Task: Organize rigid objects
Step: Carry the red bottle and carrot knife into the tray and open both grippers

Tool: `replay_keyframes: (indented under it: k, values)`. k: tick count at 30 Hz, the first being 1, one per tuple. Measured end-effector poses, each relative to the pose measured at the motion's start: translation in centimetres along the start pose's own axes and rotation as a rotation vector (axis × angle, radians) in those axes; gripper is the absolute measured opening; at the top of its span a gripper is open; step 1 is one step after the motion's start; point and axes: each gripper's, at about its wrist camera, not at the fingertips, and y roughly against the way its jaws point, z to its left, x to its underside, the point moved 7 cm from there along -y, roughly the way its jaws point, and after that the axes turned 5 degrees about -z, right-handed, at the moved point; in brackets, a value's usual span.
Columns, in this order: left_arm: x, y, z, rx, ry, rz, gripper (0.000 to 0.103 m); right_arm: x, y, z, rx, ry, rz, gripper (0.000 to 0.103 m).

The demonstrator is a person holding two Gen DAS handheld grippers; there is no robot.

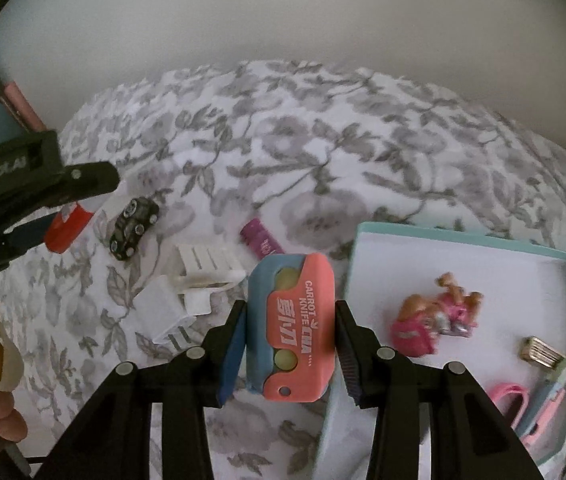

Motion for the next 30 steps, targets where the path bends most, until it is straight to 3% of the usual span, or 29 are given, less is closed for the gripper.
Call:
replay_keyframes:
  k: [7, 20, 30]
  values:
    - [1.0, 2.1, -3.8, 0.025, -0.081, -0.028, 0.078, -0.8, 2.8, -4.3, 0.027, -0.074, -0.038, 0.045]
    - [6.5, 2.2, -13.5, 0.106, -0.275, 0.017, 0.078, -0.2, 5.0, -15.4, 0.108, -0.285, -0.055, 0.045]
    - [10.0, 1.7, -18.9, 0.137, -0.387, 0.052, 0.078, 0.6, 5.8, -19.9, 0.128, -0.358, -0.061, 0.045]
